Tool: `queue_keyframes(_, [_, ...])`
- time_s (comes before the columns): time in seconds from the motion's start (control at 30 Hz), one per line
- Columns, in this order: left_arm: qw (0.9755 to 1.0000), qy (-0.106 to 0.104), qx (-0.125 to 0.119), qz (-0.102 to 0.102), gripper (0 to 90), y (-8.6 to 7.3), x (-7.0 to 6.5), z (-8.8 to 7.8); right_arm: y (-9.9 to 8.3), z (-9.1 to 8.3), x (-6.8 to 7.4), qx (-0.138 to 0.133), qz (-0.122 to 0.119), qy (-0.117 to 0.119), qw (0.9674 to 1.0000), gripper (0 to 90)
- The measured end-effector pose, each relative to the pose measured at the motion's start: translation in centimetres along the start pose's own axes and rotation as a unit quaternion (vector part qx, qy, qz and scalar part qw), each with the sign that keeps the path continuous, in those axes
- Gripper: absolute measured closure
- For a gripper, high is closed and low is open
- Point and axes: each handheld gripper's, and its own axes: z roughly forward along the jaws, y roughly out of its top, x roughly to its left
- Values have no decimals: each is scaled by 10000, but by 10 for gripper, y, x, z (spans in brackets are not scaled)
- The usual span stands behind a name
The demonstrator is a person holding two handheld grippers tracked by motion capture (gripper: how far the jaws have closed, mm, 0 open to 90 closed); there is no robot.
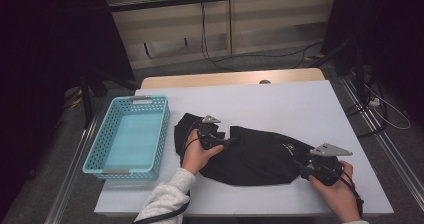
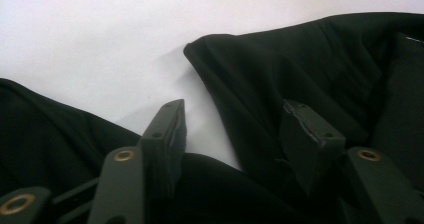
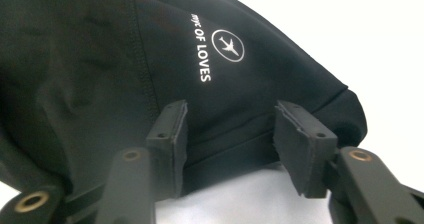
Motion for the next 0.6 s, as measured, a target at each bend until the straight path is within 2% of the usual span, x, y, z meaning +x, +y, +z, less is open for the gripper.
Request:
queue_keyframes(0.17, [9998, -145, 139, -4, 531, 1, -2, 0, 0, 1, 0, 21, -56, -18, 10000, 653])
queue_keyframes(0.23, [9996, -190, 202, 9, 564, 1, -4, 0, 0, 1, 0, 51, -77, -22, 10000, 748])
queue_keyframes(0.3, [9994, -238, 234, -30, 599, 1, -6, 1, 0, 1, -2, 58, 27, 49, 10000, 830])
queue_keyframes(0.43, [9992, -278, 276, -45, 665, 1, -7, 2, -1, 1, -6, 37, 257, 149, 9996, 866])
queue_keyframes(0.6, [9984, -450, 329, -98, 791, 0, -9, 5, -1, -1, -5, -34, 204, 213, 9996, 880])
